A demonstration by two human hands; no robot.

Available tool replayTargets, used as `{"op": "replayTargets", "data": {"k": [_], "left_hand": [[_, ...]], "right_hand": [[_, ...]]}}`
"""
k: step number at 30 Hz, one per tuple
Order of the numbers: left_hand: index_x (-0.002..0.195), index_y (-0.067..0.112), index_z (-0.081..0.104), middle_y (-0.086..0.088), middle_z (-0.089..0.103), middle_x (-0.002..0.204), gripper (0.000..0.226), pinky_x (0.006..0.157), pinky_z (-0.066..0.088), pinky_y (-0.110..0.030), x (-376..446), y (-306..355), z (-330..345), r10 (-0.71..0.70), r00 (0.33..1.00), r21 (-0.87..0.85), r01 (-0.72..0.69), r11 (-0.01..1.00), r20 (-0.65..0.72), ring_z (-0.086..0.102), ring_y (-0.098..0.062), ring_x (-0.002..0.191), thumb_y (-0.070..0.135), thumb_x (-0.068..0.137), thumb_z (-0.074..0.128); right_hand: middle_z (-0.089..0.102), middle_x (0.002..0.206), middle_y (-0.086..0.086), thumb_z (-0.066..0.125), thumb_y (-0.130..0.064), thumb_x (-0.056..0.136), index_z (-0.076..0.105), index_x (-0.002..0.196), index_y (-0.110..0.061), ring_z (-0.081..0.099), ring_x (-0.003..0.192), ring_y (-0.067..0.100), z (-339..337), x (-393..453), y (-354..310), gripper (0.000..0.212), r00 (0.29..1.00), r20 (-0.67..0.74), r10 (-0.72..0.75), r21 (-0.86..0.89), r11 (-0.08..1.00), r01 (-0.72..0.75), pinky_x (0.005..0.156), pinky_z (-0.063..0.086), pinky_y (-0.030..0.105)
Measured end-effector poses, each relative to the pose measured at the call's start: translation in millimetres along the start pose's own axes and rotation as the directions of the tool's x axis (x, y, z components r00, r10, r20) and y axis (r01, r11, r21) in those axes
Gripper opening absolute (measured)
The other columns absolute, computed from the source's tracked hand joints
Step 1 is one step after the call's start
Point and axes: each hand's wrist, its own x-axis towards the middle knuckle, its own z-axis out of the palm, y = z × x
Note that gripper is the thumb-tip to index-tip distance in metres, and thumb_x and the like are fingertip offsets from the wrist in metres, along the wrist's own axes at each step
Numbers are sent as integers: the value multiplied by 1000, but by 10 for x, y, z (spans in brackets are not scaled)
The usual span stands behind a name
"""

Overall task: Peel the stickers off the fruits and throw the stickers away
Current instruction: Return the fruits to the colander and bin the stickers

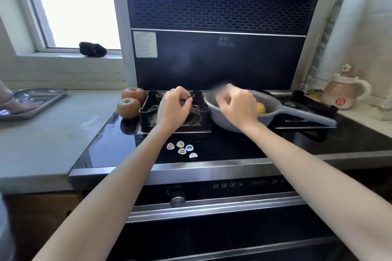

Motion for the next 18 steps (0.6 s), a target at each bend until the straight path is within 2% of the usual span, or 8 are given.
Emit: {"op": "replayTargets", "data": {"k": [4,7,8,9,10,11,14,18], "left_hand": [[93,14,59,-1,65,82,7,79,49,-34,-9,-209,-241,-59,984,37,66,997,-167,60,-20,87,10,87,60],[97,13,59,-4,66,89,10,80,38,-8,4,-414,-390,-152,964,78,173,982,-217,55,-15,89,10,88,61],[97,12,60,-5,65,91,10,83,37,-7,11,-483,-441,-175,955,92,202,975,-241,54,-16,91,9,87,60],[95,10,60,-5,63,91,9,88,43,-17,23,-546,-493,-197,943,88,228,970,-270,56,-21,94,7,86,59],[93,10,59,-5,60,91,10,87,47,-28,37,-613,-548,-228,925,67,260,963,-304,57,-26,96,4,85,58],[93,9,58,-7,58,92,13,84,48,-34,56,-668,-594,-270,903,42,300,953,-335,56,-29,99,2,82,56],[104,6,58,-17,55,109,25,86,44,-36,157,-897,-669,-385,862,70,429,901,-328,49,-32,111,4,80,56],[127,5,48,-22,43,129,50,100,39,-41,288,-1286,-653,-511,845,230,535,813,-158,37,-37,126,21,82,63]], "right_hand": [[61,54,5,61,-25,90,56,59,-12,54,50,24,190,-315,-133,34,986,119,-116,37,993,112,54,45,33],[62,53,4,62,-24,89,56,58,-11,57,48,25,293,-351,-270,35,983,126,-135,94,988,123,47,41,30],[61,53,4,60,-26,89,55,58,-11,57,49,25,320,-327,-338,35,981,123,-148,98,986,136,47,41,31],[61,53,3,59,-27,89,54,58,-12,57,49,26,342,-292,-408,35,979,123,-161,100,984,150,48,41,31],[61,54,3,58,-28,89,54,58,-12,57,50,26,368,-251,-476,34,977,124,-173,105,981,160,49,41,30],[62,54,3,58,-29,89,54,59,-13,57,51,25,384,-214,-526,34,976,127,-176,109,981,163,50,41,30],[64,56,4,58,-30,90,59,62,-12,59,55,26,469,-140,-612,33,977,160,-141,110,986,125,55,46,34],[63,55,3,60,-28,89,59,61,-11,58,53,25,580,-144,-600,33,971,179,-160,103,984,143,54,47,35]]}}
